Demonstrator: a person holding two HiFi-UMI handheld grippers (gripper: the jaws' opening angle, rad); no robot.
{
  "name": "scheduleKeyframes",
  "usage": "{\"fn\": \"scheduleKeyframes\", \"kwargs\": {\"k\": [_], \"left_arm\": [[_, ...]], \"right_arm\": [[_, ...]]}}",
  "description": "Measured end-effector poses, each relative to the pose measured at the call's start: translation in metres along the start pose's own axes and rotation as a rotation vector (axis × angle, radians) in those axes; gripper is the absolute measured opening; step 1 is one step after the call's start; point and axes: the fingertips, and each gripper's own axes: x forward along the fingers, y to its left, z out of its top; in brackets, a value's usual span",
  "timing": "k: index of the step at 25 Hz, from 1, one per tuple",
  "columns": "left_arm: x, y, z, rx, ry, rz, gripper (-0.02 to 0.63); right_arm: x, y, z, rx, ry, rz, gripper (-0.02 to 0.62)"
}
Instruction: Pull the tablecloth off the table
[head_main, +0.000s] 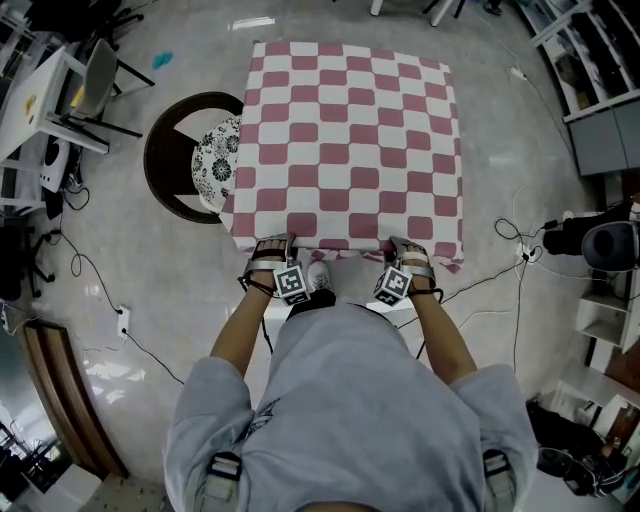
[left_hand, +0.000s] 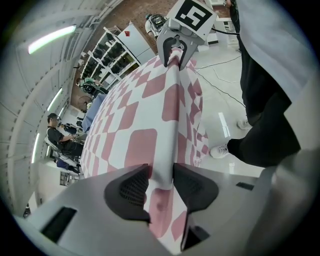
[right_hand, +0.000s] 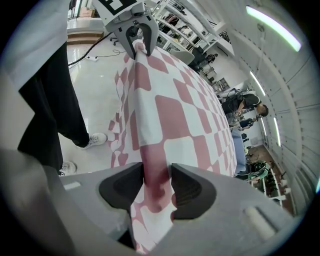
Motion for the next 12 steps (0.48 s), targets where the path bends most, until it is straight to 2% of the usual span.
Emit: {"fn": "scheduleKeyframes", "kwargs": {"k": [5, 9, 12], "left_arm": [[-0.010, 0.009, 0.003, -0.017, -0.029, -0.004, 0.106], [-0.018, 0.012, 0.006, -0.036, -0.038, 0.015, 0.029], [-0.032, 0.016, 0.013, -0.077, -0.067, 0.020, 0.009]], "right_arm": [[0.005, 0.002, -0.007, 0.011, 0.022, -0.032, 0.137], [-0.009, -0.005, -0.007, 0.063, 0.001, -0.040, 0.070], [-0.014, -0.001, -0.008, 0.093, 0.001, -0.047, 0.018]]}}
